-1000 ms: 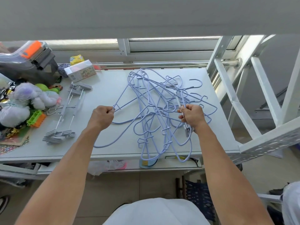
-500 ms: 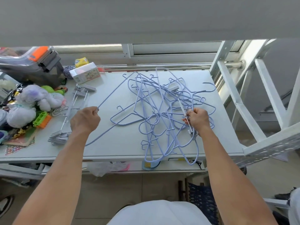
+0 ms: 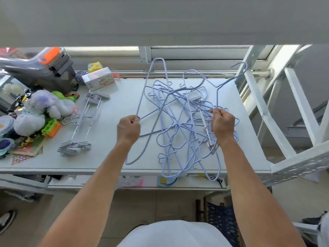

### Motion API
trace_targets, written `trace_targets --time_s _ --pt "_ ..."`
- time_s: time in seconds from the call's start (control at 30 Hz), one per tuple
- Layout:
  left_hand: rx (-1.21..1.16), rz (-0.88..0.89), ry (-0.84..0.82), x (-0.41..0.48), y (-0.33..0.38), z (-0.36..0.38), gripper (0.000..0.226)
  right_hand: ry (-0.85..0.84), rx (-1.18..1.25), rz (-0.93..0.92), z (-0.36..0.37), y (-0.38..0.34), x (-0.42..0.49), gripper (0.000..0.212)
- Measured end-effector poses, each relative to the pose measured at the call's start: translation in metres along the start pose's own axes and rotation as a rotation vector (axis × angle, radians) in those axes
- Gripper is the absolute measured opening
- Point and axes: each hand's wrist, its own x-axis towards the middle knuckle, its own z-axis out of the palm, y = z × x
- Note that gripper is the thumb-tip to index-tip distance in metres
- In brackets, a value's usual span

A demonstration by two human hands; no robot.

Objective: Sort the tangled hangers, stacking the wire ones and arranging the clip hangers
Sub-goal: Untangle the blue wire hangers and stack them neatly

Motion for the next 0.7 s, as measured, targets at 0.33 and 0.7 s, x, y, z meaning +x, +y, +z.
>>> trace_targets --time_s 0.33,0.7 --pt "-0.247 -0.148 -0.240 -0.034 0.038 0.067 0.017 -0.230 0.532 0.317 0.036 0.000 -0.059 0.030" --pt "-0.089 -0.083 -0.491 -0.029 0.011 0.050 0.100 -0.356 -0.362 0.218 0.046 0.012 -0.073 0.019"
